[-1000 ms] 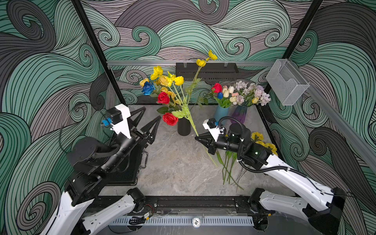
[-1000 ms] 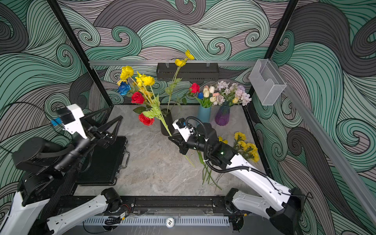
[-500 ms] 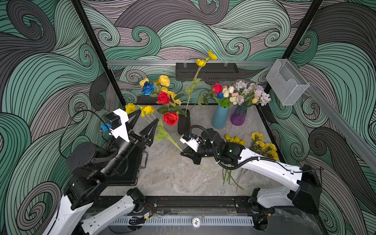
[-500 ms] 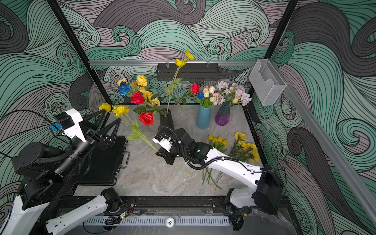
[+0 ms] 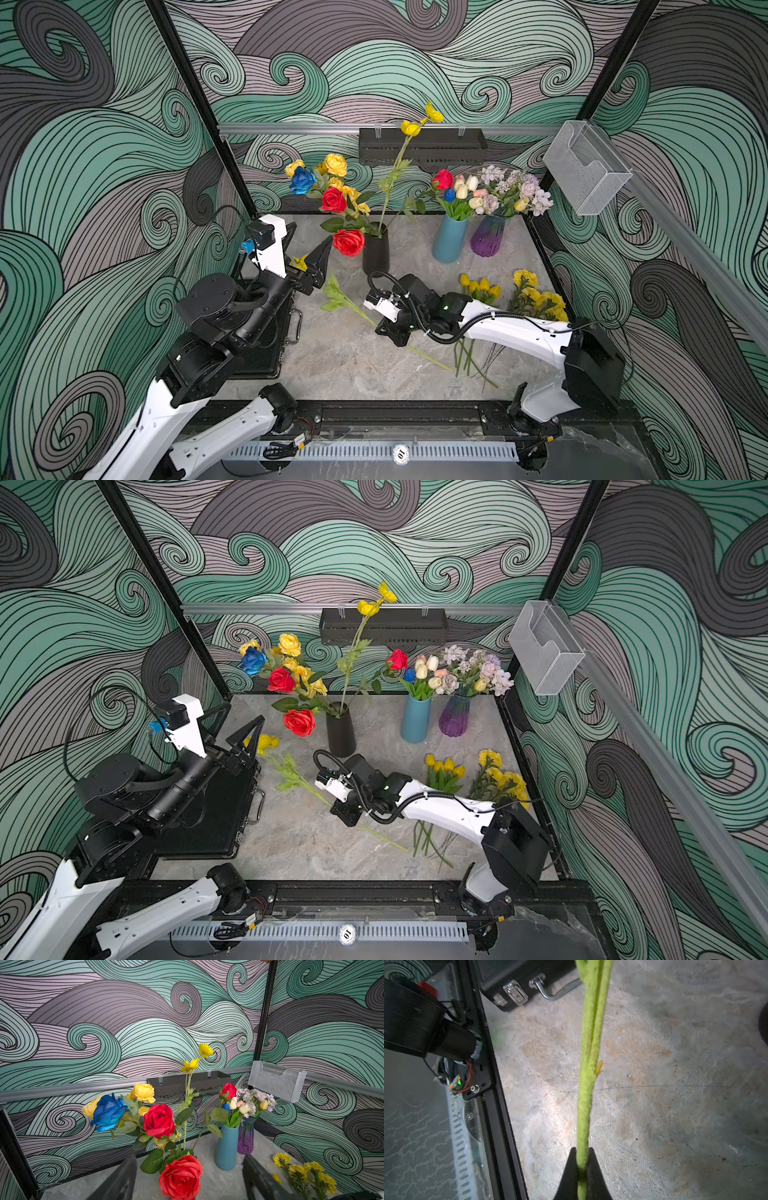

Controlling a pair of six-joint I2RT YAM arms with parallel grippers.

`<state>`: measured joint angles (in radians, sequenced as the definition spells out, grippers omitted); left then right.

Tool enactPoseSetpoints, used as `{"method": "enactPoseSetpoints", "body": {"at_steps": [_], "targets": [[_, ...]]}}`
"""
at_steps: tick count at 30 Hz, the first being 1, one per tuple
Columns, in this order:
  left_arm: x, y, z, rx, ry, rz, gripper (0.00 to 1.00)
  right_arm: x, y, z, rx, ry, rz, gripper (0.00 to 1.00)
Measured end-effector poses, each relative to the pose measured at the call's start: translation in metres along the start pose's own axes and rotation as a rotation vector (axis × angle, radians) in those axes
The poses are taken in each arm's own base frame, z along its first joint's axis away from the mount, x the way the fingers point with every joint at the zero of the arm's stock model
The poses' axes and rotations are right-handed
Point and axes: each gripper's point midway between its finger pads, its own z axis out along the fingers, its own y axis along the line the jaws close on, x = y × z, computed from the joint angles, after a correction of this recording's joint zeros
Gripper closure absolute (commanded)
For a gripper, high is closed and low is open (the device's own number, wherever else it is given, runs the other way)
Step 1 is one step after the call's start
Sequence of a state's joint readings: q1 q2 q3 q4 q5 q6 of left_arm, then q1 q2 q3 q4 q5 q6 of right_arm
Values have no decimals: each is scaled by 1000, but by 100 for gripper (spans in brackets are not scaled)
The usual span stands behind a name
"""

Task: Pick out yellow flowers from the vase
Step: Place the flower at the center of the board.

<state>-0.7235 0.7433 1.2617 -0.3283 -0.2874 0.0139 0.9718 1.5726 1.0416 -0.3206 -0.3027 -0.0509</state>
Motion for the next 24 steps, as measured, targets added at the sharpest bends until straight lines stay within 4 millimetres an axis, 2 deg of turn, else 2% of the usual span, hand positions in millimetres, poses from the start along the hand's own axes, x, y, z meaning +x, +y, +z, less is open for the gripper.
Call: {"method": "enactPoseSetpoints", "body": {"at_steps": [4,9,16,24], "targets": [[4,-1,5,-5,14,2,22,20,-14,17,34,71,25,100],[7,0,8,-15,25,4,22,34,-30,29,75,123,39,99],[10,1,13,-25,36,8,22,56,-47,45,105,194,68,81],[14,1,17,-38,50,13,22,57,-52,46,131,199,58,71]]}}
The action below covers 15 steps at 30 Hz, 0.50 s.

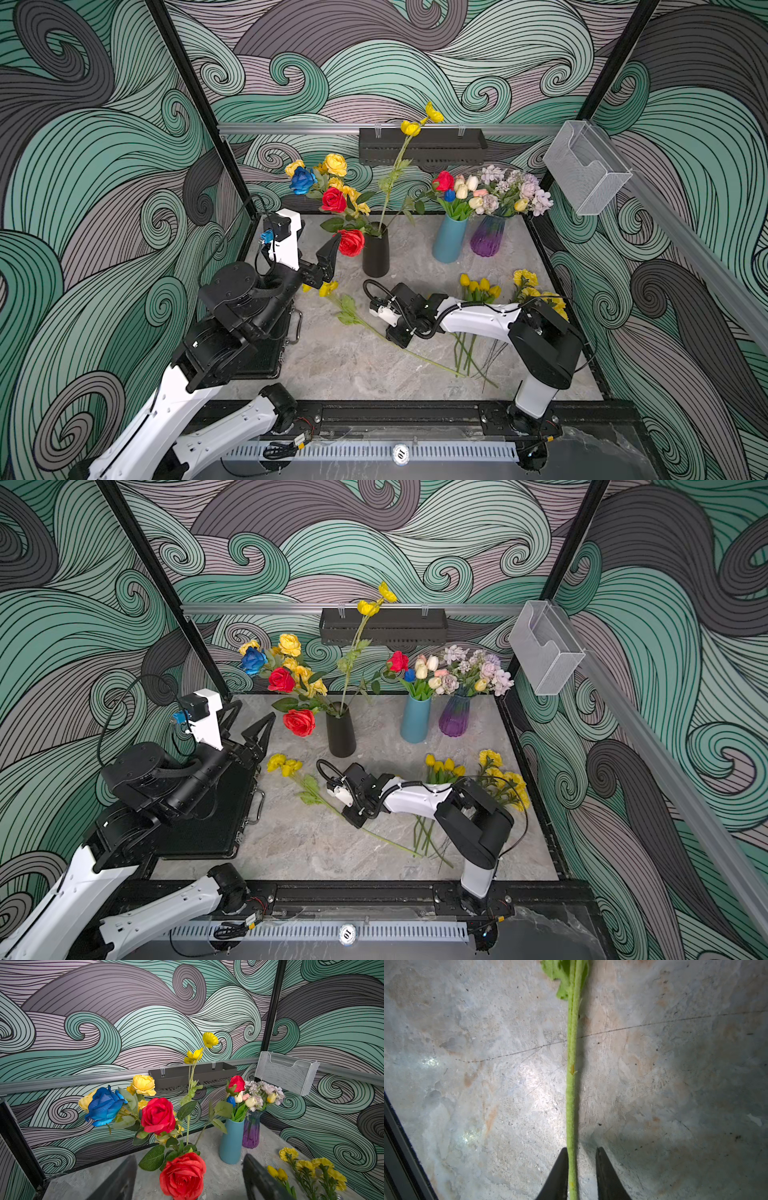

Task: Pick out yellow flowers from the vase
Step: Place the flower at the center of the board.

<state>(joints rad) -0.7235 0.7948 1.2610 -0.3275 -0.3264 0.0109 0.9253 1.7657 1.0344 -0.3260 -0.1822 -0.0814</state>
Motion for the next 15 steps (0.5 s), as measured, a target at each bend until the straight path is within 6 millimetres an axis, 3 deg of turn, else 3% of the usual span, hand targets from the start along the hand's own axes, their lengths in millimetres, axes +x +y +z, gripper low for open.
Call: {"method": "enactPoseSetpoints", "body": {"at_steps": [4,7,9,15], "targets": [[3,-1,5,-3,11,4,22,-2,-1,-4,10,-8,-9,63],[8,-5,14,-2,31,9,24,-6,-1,-19,30,-41,-21,57],[11,-8,24,-1,62,13,26,-9,-1,-35,44,-78,-30,54],[-7,-31,66,50,131,-3,28,-22,-6,-99,108,-252,-49,46]]}}
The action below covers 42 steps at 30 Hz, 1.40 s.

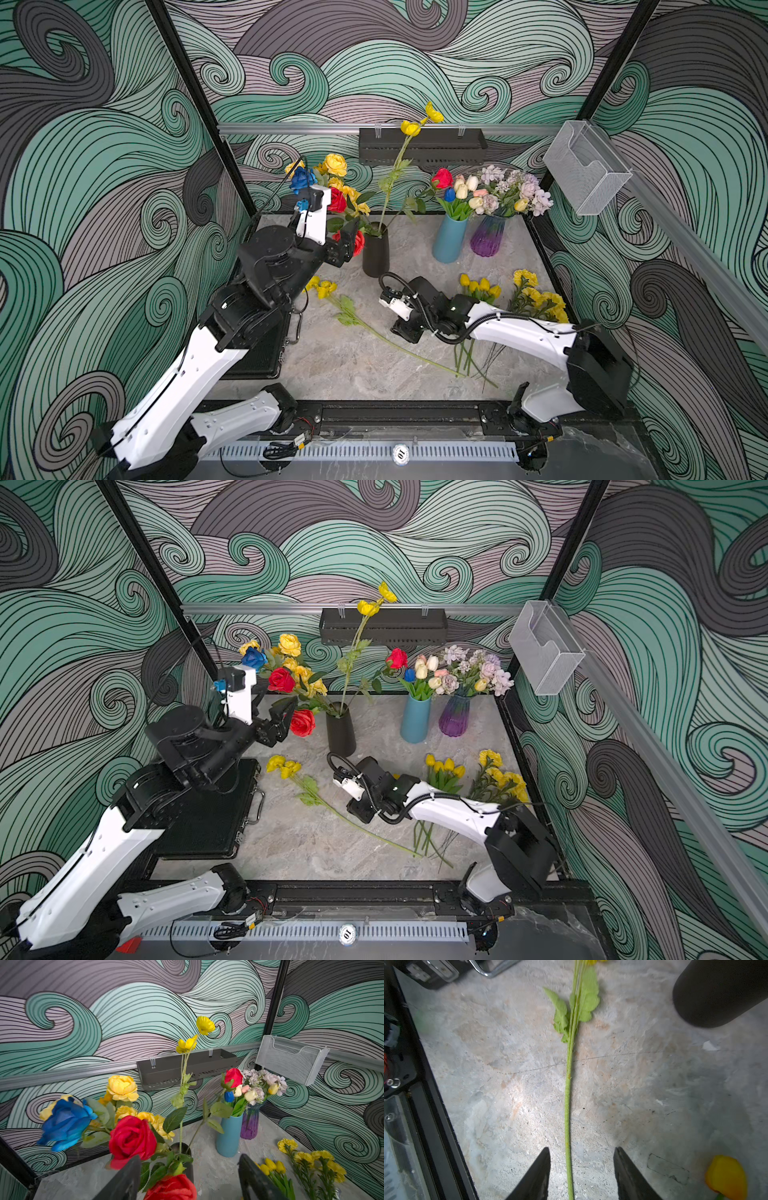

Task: Pick out yellow flowers from the vase
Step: Place the flower at the center of the board, then pick up the flower from the vase.

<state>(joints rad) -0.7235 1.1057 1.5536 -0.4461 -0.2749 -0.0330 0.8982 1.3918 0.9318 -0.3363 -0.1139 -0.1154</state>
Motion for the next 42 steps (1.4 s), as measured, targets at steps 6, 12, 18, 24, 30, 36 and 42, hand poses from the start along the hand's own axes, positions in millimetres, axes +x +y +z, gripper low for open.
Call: {"method": "enactPoseSetpoints", "body": {"at_steps": [6,12,18,24,30,36,42], "targets": [[12,-24,49,55,135,-22,30,-11,-26,-52,116,-154,26,39],[38,-40,99,51,287,-34,34,-20,-51,-104,260,-339,72,35],[59,-29,134,-38,392,-38,40,-25,-65,-136,353,-469,113,34],[66,-2,159,-137,428,-55,42,-23,-71,-138,383,-487,142,34],[89,27,188,-187,485,-102,49,-21,-73,-136,391,-492,156,34],[122,38,211,-180,560,-149,51,-23,-74,-137,392,-506,165,33],[140,33,222,-149,597,-162,51,-22,-74,-135,390,-503,172,33]]}}
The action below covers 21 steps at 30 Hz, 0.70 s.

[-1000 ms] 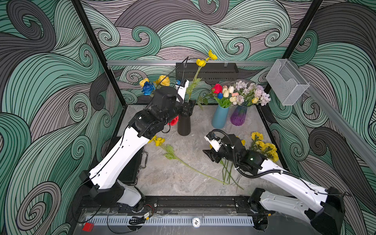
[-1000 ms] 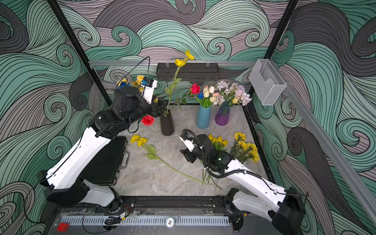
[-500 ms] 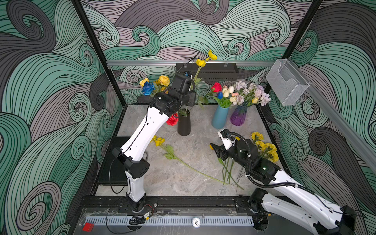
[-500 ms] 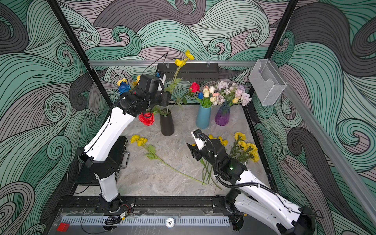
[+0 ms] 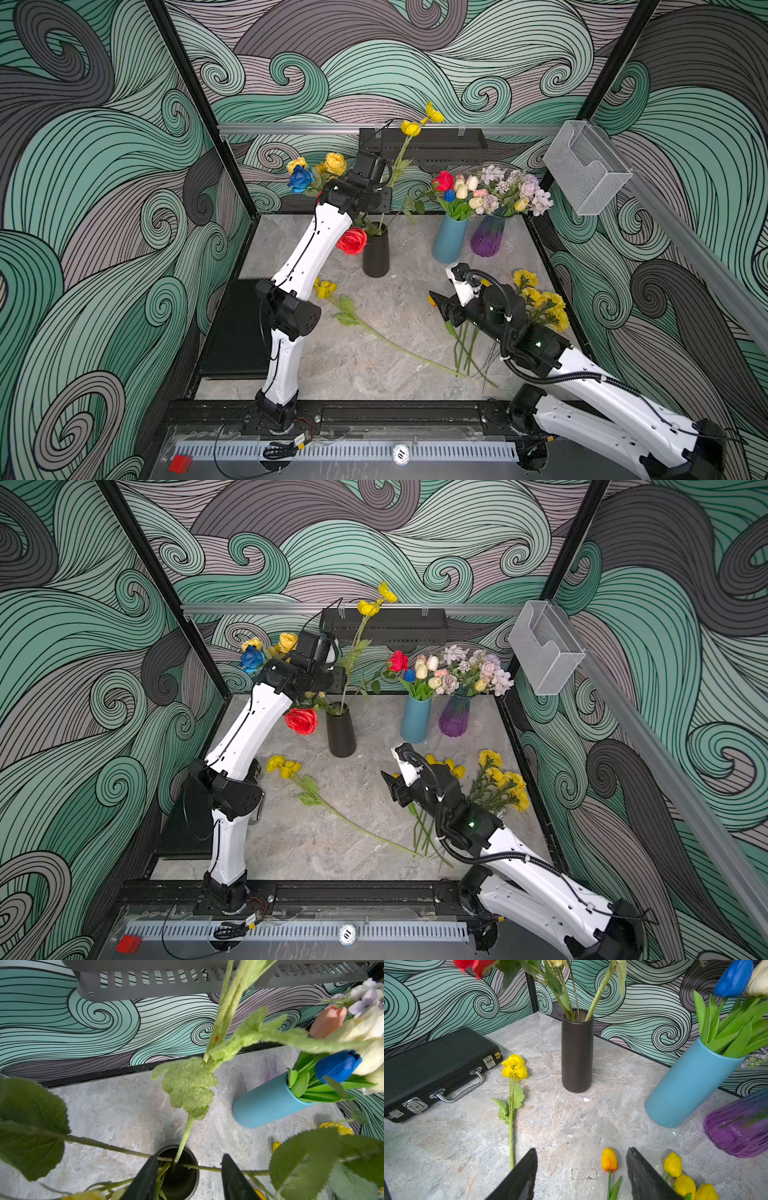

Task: Pick out yellow flowers from the vase
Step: Pick up the flower from the vase.

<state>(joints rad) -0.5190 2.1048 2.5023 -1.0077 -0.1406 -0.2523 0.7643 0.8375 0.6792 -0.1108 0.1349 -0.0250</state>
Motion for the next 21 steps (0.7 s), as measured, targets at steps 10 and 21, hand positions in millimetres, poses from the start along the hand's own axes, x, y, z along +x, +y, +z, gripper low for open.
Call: {"method": "enactPoseSetpoints", "body": {"at_steps": [10,21], "targets": [[3,-6,26,17,4,4,59,3,0,2,1,7,2,32],[0,-4,44,-8,-18,19,68,2,0,-1,1,0,2,32]]}}
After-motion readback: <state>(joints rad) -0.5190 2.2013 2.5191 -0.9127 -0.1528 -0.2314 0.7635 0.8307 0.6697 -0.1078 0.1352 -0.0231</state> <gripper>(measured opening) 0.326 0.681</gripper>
